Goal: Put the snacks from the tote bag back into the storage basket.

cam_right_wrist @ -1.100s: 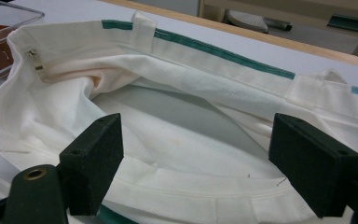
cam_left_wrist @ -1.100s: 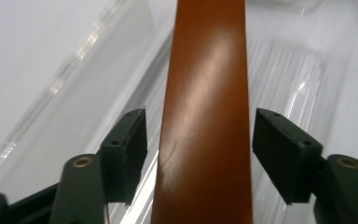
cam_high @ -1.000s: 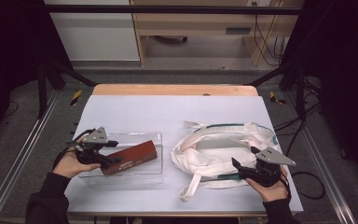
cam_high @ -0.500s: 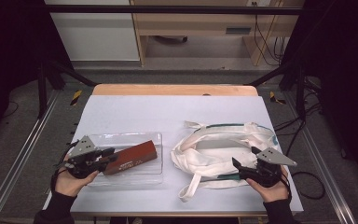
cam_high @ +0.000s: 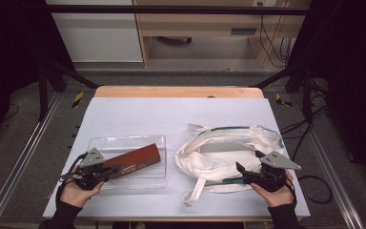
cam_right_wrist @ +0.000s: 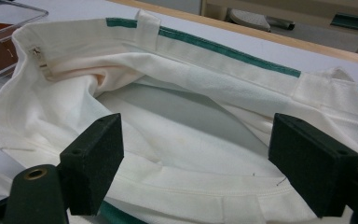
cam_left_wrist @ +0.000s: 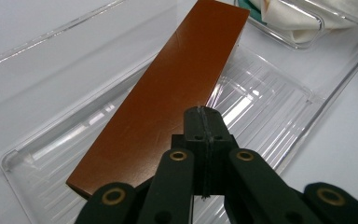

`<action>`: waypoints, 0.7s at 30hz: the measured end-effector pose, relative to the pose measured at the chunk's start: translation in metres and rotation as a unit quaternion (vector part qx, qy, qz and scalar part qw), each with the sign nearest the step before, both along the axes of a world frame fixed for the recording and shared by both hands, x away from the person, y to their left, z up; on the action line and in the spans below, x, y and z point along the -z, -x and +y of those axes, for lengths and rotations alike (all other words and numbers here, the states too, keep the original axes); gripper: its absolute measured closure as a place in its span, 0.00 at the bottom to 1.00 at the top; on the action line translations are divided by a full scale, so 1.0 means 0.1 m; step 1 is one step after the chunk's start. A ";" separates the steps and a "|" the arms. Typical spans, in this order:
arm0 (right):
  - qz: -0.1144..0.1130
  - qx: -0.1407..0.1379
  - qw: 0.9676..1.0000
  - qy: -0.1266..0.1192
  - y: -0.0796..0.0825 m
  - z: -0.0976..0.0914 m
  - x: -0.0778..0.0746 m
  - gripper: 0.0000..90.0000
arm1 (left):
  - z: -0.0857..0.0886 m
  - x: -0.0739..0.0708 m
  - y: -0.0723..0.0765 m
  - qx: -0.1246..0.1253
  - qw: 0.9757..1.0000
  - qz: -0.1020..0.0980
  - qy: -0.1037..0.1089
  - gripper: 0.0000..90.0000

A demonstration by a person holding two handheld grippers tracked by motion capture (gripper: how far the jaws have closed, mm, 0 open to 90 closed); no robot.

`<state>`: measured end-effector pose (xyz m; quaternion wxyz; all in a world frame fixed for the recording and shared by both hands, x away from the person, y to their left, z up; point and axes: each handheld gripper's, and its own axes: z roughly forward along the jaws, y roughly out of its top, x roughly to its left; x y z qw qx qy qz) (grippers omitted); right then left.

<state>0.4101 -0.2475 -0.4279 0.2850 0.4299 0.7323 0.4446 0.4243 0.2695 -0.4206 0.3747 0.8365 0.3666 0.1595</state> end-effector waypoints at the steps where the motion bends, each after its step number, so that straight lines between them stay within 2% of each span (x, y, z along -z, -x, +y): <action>1: -0.001 0.000 1.000 0.000 0.00 0.00 0.00 0.21 | 0.00 0.01 0.00 -0.002 1.000 0.001 -0.003 1.00; 9: 0.002 -0.001 1.000 0.000 0.00 0.01 0.01 0.21 | 0.02 0.03 -0.04 -0.015 1.000 0.004 -0.012 1.00; 19: 0.004 -0.004 1.000 0.003 -0.01 0.03 0.03 0.21 | 0.05 0.05 -0.10 -0.063 0.998 0.004 -0.027 1.00; 21: 0.004 -0.004 1.000 0.003 -0.01 0.04 0.03 0.21 | 0.05 0.06 -0.12 -0.070 0.997 0.005 -0.020 0.99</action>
